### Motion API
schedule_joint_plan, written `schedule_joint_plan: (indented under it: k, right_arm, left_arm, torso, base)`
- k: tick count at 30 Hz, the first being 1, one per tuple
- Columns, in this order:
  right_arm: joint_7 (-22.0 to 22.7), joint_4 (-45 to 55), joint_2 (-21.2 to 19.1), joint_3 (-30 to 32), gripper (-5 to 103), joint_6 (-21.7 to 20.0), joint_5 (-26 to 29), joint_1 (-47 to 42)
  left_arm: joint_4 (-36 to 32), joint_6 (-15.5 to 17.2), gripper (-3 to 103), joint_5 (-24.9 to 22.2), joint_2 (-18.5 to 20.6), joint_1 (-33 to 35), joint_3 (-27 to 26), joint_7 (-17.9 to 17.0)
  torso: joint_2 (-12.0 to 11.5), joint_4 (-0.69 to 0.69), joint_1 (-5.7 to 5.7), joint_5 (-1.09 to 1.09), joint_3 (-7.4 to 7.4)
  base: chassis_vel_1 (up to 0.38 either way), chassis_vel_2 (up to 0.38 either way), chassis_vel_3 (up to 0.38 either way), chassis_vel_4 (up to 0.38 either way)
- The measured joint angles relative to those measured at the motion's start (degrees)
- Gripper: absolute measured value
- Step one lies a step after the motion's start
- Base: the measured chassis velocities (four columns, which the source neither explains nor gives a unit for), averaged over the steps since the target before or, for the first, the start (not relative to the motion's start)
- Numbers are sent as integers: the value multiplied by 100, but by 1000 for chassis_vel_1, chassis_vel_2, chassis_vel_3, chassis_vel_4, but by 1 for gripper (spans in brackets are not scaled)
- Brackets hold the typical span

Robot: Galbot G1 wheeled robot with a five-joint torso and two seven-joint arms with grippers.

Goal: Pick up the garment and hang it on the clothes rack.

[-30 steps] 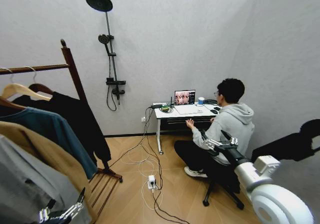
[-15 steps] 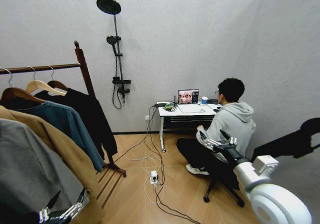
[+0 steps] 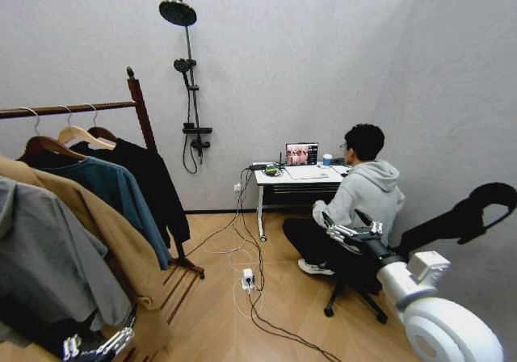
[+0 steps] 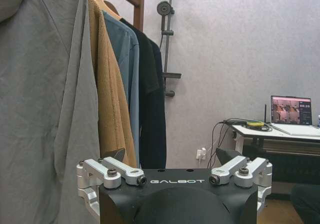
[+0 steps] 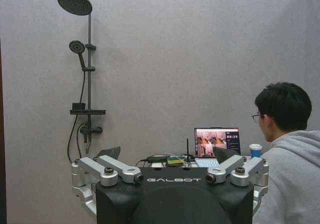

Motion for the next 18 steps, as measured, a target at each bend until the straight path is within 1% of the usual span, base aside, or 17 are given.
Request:
schedule_joint_plan:
  k: [4, 5, 11, 18]
  right_arm:
    - [-7, -29, 36, -1, 100, 2, -21, -25]
    - [-22, -36, 67, -1, 100, 11, -43, -50]
    - [-89, -115, 262, -119, 100, 97, -189, -149]
    - [-104, -132, 451, -232, 100, 133, -271, -164]
  left_arm:
    - [0, 0, 100, 0, 0, 0, 0, 0]
    - [0, 0, 100, 0, 0, 0, 0, 0]
    - [0, 0, 100, 0, 0, 0, 0, 1]
    - [0, 0, 100, 0, 0, 0, 0, 0]
  torso:
    - [0, 0, 1, 3, 0]
    - [0, -3, 0, 3, 0]
    - [0, 0, 1, 3, 0]
    - [0, 0, 1, 1, 1]
  base:
    - [89, -156, -166, 93]
    - [78, -157, -149, 82]
    - [94, -132, -121, 113]
    - [114, -109, -119, 112]
